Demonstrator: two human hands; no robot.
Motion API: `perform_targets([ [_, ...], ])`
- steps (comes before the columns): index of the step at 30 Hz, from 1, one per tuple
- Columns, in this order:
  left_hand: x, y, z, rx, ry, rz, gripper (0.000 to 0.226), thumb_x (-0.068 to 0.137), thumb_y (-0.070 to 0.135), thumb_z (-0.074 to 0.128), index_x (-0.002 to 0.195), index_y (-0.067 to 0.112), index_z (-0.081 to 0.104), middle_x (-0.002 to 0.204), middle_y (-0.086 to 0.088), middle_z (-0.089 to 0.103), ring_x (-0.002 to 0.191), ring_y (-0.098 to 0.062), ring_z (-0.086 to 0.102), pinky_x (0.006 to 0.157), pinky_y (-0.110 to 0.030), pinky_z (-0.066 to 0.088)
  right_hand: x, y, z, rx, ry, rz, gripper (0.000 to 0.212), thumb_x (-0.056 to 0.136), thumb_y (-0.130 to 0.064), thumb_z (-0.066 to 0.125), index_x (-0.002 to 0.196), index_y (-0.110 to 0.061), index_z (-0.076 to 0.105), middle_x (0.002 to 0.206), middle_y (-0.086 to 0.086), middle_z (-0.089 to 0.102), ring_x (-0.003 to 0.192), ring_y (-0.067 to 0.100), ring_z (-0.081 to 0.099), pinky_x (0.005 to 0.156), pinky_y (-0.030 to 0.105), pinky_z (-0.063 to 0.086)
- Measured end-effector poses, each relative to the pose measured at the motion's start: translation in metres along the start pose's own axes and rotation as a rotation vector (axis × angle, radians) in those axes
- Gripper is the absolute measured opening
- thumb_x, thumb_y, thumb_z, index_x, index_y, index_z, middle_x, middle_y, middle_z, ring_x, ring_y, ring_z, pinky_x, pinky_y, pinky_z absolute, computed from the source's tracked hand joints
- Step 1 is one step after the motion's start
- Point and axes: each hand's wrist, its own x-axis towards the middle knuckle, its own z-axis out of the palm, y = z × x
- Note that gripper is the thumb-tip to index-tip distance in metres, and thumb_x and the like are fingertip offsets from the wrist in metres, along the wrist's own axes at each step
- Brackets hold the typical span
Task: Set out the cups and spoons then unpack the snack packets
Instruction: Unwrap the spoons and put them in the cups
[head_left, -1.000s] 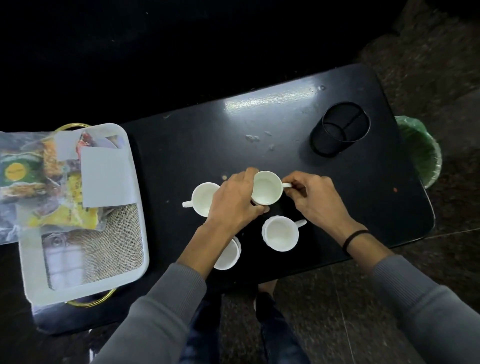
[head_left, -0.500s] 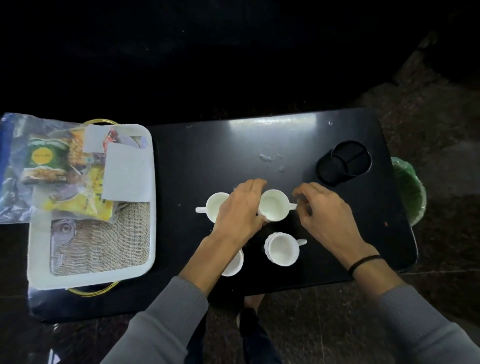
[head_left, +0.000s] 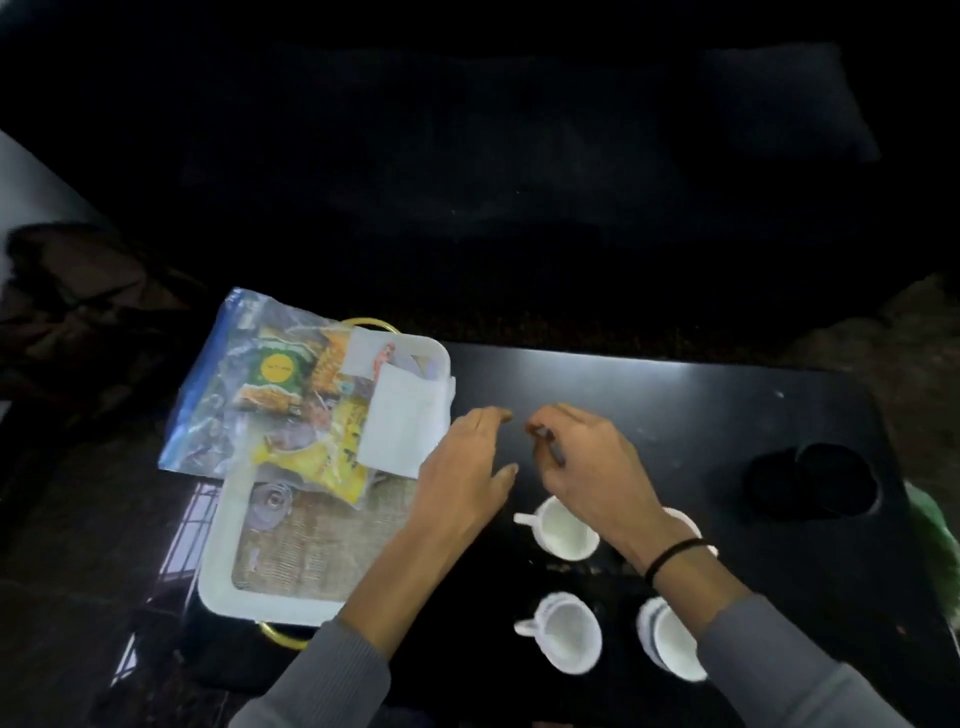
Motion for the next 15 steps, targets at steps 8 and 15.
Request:
perform_targets([
  [8, 0.007, -0.077, -0.042, 0.127, 0.131, -0.14, 0.05, 0.092, 0.025, 0.068, 0.138, 0.019, 0.05, 0.136, -0.001, 0.056, 0.125, -0.023, 0.051, 0.096, -0.034, 0.045, 0.059, -0.073, 0.057, 0.088, -0.151, -0.025, 0.031, 0.098, -0.024, 0.057, 0.129, -0.019, 0.055, 0.122, -0.001, 0.068, 0.102, 0.022, 0.068, 0.086, 0.041, 0.058],
  [15, 0.022, -0.117, -0.038, 0.122, 0.144, -0.21, 0.065, 0.087, 0.03, 0.074, 0.142, 0.014, 0.041, 0.139, 0.0, 0.05, 0.13, -0.021, 0.045, 0.105, -0.033, 0.039, 0.084, -0.088, 0.099, 0.037, -0.321, 0.037, 0.043, 0.099, -0.013, 0.055, 0.141, -0.011, 0.043, 0.133, 0.01, 0.06, 0.113, 0.032, 0.064, 0.091, 0.046, 0.056],
])
